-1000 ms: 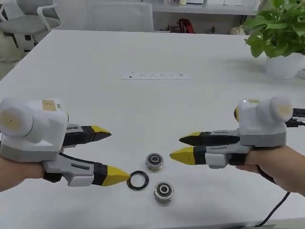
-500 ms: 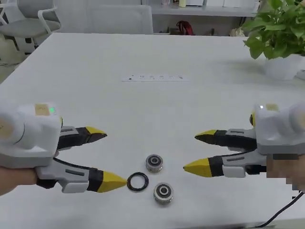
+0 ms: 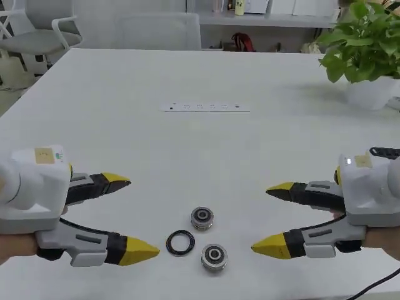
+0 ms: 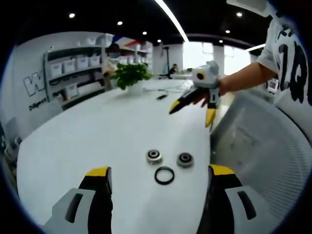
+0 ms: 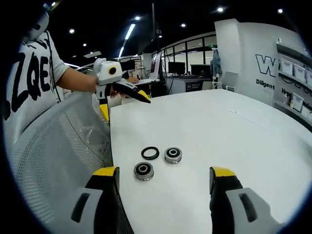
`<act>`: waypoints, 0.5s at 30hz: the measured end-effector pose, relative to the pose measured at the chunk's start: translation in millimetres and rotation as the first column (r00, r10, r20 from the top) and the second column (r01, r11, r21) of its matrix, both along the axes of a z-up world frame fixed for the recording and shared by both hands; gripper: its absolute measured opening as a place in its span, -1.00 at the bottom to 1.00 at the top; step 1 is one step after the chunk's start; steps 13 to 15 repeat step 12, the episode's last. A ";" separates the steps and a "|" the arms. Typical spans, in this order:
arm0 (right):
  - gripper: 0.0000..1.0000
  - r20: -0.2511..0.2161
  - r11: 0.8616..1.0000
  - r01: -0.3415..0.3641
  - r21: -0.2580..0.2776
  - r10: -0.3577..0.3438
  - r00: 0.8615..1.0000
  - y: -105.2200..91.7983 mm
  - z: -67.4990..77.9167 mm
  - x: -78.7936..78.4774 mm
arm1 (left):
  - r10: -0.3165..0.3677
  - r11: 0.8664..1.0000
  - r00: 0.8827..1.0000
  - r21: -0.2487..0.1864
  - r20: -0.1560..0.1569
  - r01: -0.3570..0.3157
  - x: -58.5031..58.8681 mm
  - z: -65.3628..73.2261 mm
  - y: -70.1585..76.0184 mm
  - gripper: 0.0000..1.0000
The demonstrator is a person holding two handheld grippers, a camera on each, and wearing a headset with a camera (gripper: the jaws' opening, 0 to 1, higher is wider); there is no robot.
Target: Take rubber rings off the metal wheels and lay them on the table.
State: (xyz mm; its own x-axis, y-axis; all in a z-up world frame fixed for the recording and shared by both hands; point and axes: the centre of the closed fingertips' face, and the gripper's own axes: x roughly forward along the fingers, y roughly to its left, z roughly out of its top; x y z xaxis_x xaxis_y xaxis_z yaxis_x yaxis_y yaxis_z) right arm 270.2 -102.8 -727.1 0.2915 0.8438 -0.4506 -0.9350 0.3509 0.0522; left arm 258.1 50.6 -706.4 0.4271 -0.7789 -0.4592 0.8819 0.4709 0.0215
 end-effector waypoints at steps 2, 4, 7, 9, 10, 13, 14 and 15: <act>0.46 -0.001 1.000 0.001 -0.003 -0.001 1.000 -0.5 -0.7 -0.6 | 0.003 1.000 1.000 0.003 0.002 -0.003 -0.3 -0.5 0.6 0.65; 0.47 0.000 1.000 0.004 -0.009 -0.004 1.000 -1.6 -1.8 -0.6 | 0.005 1.000 1.000 0.002 0.003 -0.005 -0.5 -0.4 0.9 0.65; 0.48 0.002 1.000 0.007 -0.013 -0.007 1.000 -2.0 -2.2 -1.0 | 0.011 1.000 1.000 0.002 0.003 -0.011 -0.7 -0.6 2.1 0.65; 0.49 0.002 1.000 0.010 -0.016 -0.010 1.000 -2.0 -2.8 -1.5 | 0.013 1.000 1.000 0.004 0.002 -0.013 -0.6 -1.1 2.9 0.66; 0.49 0.003 1.000 0.010 -0.016 -0.010 1.000 -1.8 -3.1 -1.9 | 0.014 1.000 1.000 0.004 0.002 -0.014 -0.6 -1.3 3.2 0.66; 0.49 0.000 1.000 0.011 -0.015 -0.011 1.000 -1.3 -3.9 -3.2 | 0.018 1.000 1.000 0.003 0.002 -0.018 -0.8 -1.6 3.8 0.66; 0.49 0.000 1.000 0.011 -0.015 -0.011 1.000 -1.3 -3.9 -3.2 | 0.018 1.000 1.000 0.003 0.002 -0.018 -0.8 -1.6 3.8 0.66; 0.49 0.000 1.000 0.011 -0.015 -0.011 1.000 -1.3 -3.9 -3.2 | 0.018 1.000 1.000 0.003 0.002 -0.018 -0.8 -1.6 3.8 0.66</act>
